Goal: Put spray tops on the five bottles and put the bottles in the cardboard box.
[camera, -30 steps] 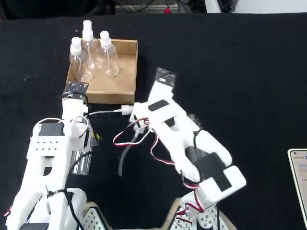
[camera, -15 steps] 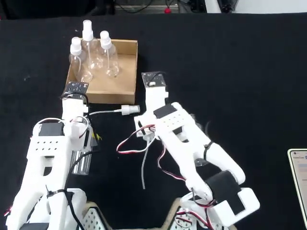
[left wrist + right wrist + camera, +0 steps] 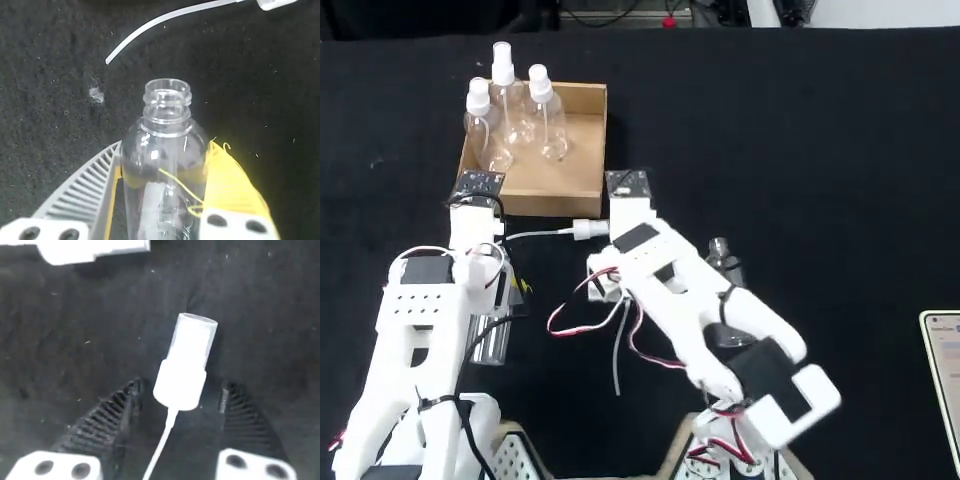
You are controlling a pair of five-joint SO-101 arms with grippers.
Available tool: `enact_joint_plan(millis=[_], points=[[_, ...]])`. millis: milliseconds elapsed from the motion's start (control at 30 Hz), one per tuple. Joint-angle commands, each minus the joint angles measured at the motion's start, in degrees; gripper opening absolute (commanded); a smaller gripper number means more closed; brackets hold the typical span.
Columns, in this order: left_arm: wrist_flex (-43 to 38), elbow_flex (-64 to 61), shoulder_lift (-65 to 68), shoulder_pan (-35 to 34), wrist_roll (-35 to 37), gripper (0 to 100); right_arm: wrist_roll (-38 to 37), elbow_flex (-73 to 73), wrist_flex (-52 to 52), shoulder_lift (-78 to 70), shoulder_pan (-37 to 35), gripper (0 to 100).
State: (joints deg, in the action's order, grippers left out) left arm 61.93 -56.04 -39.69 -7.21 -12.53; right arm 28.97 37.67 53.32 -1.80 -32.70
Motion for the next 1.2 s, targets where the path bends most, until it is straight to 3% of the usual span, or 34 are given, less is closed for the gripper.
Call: enact_joint_plan(millis=[0, 200, 400, 667, 867, 1167], points=[[-0.7, 0.4, -1.3, 0.1, 0.4, 16, 0.8, -4.0, -1.2, -0.7, 2.8, 24.7], [-0.7, 0.4, -1.3, 0.2, 0.4, 16, 1.5, -6.8, -0.8, -0.7, 4.1, 24.7], [-0.7, 0.5, -1.3, 0.1, 0.4, 16, 7.3, -8.0, -0.6, -1.2, 4.0, 24.7], [-0.7, 0.5, -1.3, 0.0, 0.4, 16, 6.9, -7.9, 2.5, -1.2, 4.1, 24.6], [-0.7, 0.4, -1.3, 0.0, 0.4, 16, 6.9, -9.0, 2.4, -1.3, 4.2, 15.0], [-0.7, 0.6, -1.3, 0.0, 0.4, 16, 6.9, -9.5, 2.3, -4.3, 4.0, 20.2]])
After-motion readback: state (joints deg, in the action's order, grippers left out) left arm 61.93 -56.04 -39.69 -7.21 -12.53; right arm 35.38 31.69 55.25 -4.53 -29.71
